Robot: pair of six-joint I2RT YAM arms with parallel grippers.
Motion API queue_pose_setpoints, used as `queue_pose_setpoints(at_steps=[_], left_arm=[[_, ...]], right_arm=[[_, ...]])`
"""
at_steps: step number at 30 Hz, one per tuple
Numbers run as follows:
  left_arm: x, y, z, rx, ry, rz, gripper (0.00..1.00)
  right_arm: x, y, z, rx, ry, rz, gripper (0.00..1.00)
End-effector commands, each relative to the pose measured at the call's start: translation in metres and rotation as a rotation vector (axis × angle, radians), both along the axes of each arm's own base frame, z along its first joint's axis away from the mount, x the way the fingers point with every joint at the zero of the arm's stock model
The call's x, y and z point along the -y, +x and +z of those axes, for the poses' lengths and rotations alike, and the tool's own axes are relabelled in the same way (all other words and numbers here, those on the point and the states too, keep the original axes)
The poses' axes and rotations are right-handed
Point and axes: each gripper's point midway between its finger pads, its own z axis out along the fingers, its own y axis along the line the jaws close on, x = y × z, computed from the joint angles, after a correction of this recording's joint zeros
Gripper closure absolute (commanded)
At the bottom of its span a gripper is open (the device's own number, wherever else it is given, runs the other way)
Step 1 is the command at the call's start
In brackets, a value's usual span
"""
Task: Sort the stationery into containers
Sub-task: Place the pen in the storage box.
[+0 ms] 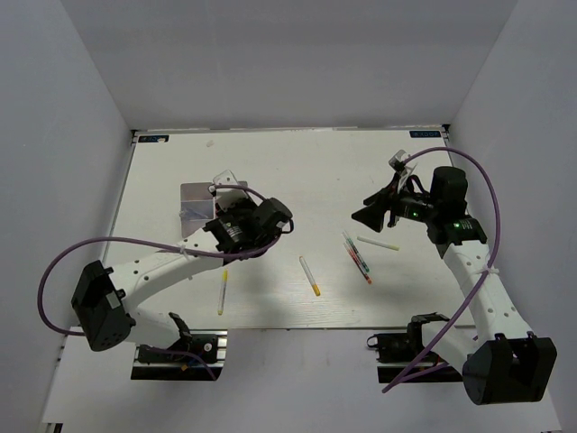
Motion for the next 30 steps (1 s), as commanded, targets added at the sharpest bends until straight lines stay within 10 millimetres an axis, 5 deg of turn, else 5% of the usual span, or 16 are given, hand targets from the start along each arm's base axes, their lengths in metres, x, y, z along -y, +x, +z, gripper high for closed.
queue_pose_setpoints(at_steps=[1,14,30], left_arm=[[-0.036,0.013,0.025,0.160,0.005,0.214,1.00],[-0.059,0.055,0.024,0.237,0.053,0.403,1.00],[-0.080,0.085,-0.010,0.260,0.084,0.526,1.00]], right_arm=[[0.000,-0.002,0.004,0.029,0.014,0.021,0.29],[0.002,-0.005,0.002,0.008,0.032,0.034,0.29],[0.007,-0.005,0.000,-0.008,0.044,0.043,0.29]])
